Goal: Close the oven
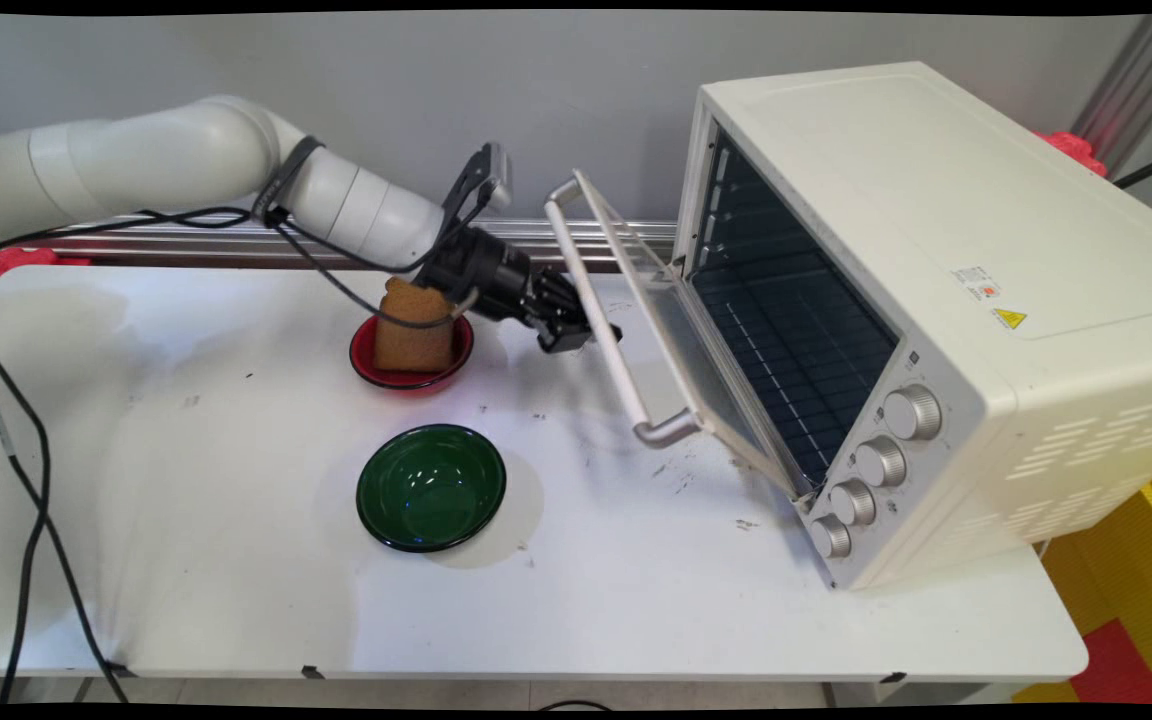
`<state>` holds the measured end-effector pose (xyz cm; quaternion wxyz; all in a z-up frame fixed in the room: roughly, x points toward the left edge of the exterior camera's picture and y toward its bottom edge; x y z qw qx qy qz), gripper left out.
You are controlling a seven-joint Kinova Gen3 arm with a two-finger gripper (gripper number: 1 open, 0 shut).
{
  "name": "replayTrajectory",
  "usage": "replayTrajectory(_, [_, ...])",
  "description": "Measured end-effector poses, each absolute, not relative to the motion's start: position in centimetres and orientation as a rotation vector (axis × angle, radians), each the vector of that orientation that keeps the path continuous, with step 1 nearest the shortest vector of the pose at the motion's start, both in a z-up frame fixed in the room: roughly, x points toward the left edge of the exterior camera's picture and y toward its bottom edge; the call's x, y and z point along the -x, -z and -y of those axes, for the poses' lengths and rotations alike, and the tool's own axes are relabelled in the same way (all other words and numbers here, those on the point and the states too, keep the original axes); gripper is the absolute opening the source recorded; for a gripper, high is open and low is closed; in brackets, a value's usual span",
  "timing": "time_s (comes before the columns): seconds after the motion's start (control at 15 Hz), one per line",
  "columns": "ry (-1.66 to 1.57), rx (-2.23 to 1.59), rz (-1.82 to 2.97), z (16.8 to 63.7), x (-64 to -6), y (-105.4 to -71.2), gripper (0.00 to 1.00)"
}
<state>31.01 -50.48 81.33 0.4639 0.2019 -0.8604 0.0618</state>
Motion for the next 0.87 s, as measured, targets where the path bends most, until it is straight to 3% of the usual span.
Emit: replayTrajectory(0.87, [-0.179, -0.494, 2.024, 53.9, -26.5, -85.4, 0.0])
